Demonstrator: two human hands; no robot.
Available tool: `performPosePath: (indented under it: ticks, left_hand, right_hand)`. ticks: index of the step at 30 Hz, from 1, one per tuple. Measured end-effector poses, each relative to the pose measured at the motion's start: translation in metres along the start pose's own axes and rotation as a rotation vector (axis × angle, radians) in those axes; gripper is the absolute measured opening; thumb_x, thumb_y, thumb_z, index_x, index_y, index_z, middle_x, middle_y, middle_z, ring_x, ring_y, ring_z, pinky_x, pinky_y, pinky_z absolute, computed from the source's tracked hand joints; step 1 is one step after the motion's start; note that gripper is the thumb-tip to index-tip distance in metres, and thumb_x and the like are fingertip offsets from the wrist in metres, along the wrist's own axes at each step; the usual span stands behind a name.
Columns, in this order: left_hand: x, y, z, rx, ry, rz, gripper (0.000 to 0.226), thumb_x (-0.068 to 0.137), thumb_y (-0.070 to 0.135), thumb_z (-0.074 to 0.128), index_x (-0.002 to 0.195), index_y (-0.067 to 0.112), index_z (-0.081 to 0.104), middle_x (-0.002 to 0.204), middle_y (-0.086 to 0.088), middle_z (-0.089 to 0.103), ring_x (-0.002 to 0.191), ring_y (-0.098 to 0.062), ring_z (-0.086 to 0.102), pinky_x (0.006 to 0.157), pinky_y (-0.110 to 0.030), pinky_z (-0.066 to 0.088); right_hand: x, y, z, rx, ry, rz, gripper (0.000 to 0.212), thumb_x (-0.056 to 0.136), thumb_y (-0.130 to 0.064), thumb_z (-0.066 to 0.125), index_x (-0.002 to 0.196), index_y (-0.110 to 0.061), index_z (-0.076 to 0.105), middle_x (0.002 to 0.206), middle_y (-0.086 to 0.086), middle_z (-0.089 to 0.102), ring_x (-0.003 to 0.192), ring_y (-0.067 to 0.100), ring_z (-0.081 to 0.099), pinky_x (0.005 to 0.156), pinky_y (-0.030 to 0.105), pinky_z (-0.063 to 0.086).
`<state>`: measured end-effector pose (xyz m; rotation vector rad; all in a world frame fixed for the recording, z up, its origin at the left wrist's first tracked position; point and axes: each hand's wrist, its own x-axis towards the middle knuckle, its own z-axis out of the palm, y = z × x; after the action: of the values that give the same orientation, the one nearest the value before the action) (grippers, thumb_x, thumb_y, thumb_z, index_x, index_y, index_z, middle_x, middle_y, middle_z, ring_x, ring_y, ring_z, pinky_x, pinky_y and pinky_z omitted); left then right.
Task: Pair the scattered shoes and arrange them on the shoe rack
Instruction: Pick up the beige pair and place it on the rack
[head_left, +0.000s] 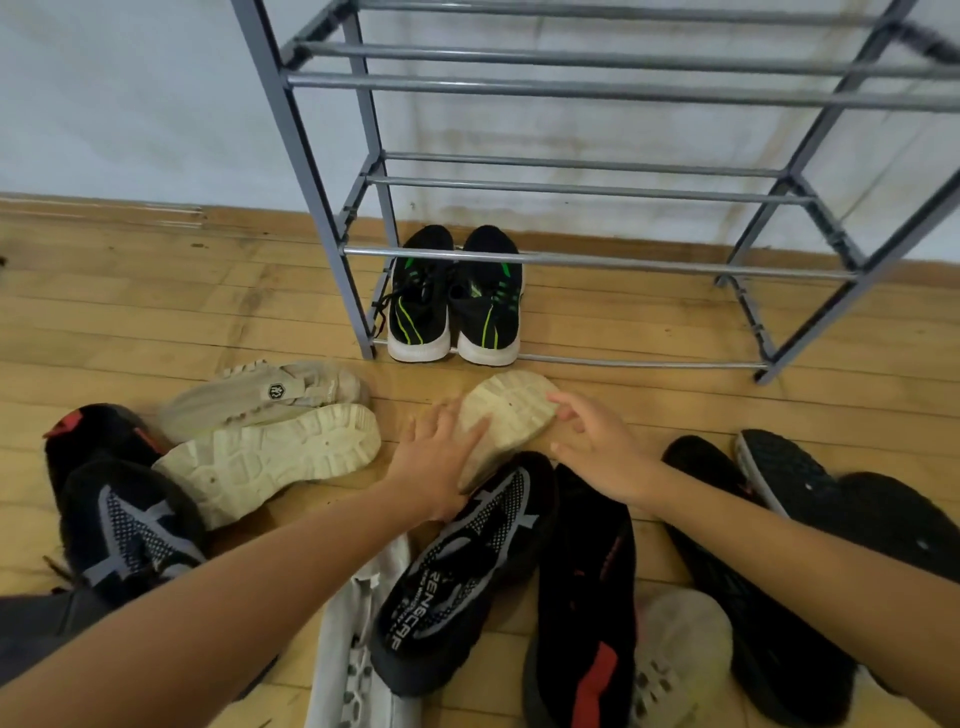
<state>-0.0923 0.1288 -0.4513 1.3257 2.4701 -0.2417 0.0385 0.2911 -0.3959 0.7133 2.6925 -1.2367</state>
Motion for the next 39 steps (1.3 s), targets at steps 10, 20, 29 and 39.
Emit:
performPosePath:
  ticks: [10, 20, 29, 39]
  left_hand:
    - [0.001, -0.025, -0.023, -0.353, -0.011, 0.065, 0.096, 0.077, 0.039, 0.067, 0.149, 0.045, 0.004, 0.154, -0.003, 0.02, 0.132, -0.025, 0.038, 0.107, -0.039, 0.038]
    - [-0.044, 0.004, -0.081, -1.862, -0.409, 0.191, 0.065, 0.064, 0.027, 0.064, 0.128, 0.023, 0.052, 0.111, -0.005, 0.067, 0.096, -0.021, 0.066, 0.076, -0.035, 0.054]
    - [-0.04, 0.004, -0.054, -1.451, -0.218, 0.215, 0.068, 0.067, 0.033, 0.059, 0.134, 0.042, 0.046, 0.135, 0.011, 0.055, 0.126, -0.01, 0.048, 0.108, -0.039, 0.034]
    - [-0.057, -0.047, -0.027, -0.88, 0.042, 0.15, 0.081, 0.074, 0.055, 0.064, 0.143, 0.052, 0.02, 0.136, 0.014, 0.034, 0.127, -0.004, 0.033, 0.109, -0.032, 0.029]
  right_hand:
    - [-0.004, 0.002, 0.014, 0.096, -0.055, -0.008, 0.059, 0.092, -0.019, 0.055, 0.143, -0.032, 0.03, 0.122, -0.009, 0.045, 0.117, 0.008, 0.041, 0.1, 0.025, 0.035]
    - [-0.028, -0.018, 0.014, 0.66, -0.161, -0.049, 0.091, 0.062, -0.045, 0.08, 0.127, -0.069, 0.021, 0.133, -0.036, 0.035, 0.121, 0.003, 0.052, 0.091, 0.027, 0.053]
    - [-0.023, -0.019, 0.001, 0.494, -0.111, -0.162, 0.103, 0.065, -0.01, 0.085, 0.144, -0.033, 0.023, 0.137, -0.017, 0.045, 0.122, -0.001, 0.05, 0.102, 0.025, 0.045]
    - [-0.022, -0.023, 0.012, 0.539, -0.051, -0.129, 0.094, 0.069, -0.007, 0.082, 0.14, -0.038, 0.028, 0.127, -0.028, 0.046, 0.107, -0.015, 0.054, 0.082, 0.006, 0.046]
